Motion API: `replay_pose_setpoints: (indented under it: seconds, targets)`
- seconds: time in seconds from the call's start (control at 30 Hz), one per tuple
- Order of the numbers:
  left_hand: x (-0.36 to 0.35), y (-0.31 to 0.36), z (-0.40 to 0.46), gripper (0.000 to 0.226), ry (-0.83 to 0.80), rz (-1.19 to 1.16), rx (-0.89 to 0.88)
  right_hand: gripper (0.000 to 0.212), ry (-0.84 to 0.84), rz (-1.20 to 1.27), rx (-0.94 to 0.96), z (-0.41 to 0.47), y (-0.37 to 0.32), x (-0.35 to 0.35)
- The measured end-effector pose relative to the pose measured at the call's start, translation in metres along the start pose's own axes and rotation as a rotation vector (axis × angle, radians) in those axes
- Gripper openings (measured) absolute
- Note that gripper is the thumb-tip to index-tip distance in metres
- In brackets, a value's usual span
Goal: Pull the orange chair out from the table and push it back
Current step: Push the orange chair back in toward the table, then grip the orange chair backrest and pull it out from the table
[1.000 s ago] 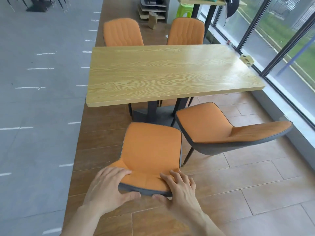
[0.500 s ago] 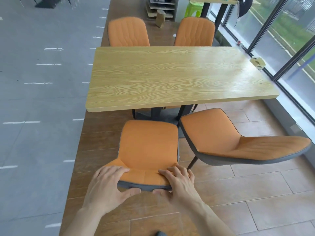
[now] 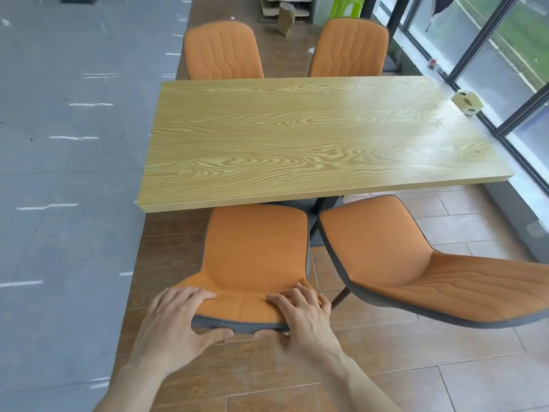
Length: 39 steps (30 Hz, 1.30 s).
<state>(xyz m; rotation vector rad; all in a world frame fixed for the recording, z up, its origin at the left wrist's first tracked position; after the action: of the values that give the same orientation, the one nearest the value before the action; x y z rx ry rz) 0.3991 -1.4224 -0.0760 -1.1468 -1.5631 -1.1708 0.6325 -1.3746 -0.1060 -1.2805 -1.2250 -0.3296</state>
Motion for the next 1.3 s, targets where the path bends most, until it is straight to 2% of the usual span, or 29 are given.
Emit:
replay_pose_setpoints:
  seconds: [0.17, 0.33, 0.43, 0.53, 0.73, 1.0, 1.13, 1.3]
  targets:
    - [-0.002, -0.003, 0.002, 0.088, -0.007, -0.006, -0.010, 0.096, -0.040, -0.033, -0.024, 0.001, 0.002, -0.001]
    - [0.001, 0.001, 0.000, 0.102, -0.146, 0.018, -0.025, 0.114, -0.131, -0.081, -0.127, -0.005, -0.001, 0.005]
    - [0.006, 0.007, -0.002, 0.109, -0.176, 0.002, -0.026, 0.109, -0.164, -0.112, -0.171, -0.016, -0.003, 0.017]
    - [0.016, 0.035, -0.001, 0.105, -0.163, -0.035, -0.064, 0.107, -0.120, -0.103, -0.189, -0.032, 0.014, 0.046]
    - [0.023, 0.135, 0.021, 0.098, -0.109, -0.104, -0.172, 0.109, -0.044, -0.174, -0.299, -0.070, 0.095, 0.127]
    - [-0.008, 0.320, 0.056, 0.096, -0.095, -0.147, -0.183, 0.117, 0.034, -0.190, -0.318, -0.112, 0.268, 0.239]
    - [-0.036, 0.422, 0.064, 0.095, -0.104, -0.189, -0.172, 0.132, -0.019, -0.177, -0.270, -0.133, 0.352, 0.276]
    - [-0.071, 0.527, 0.066, 0.091, -0.162, -0.238, -0.172, 0.145, -0.184, -0.239, -0.209, -0.144, 0.433, 0.298]
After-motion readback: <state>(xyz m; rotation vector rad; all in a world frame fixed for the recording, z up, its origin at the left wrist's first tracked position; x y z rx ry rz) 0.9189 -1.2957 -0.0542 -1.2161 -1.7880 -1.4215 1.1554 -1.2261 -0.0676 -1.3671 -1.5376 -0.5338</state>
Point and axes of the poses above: each hand's wrist, its own z-axis towards the middle knuckle, its own x-axis out of the back of the hand, y = z × x, the point moved 7 cm from there along z, towards the middle knuckle, and after that the axes turned 5 degrees about z, right-handed, at the moved point
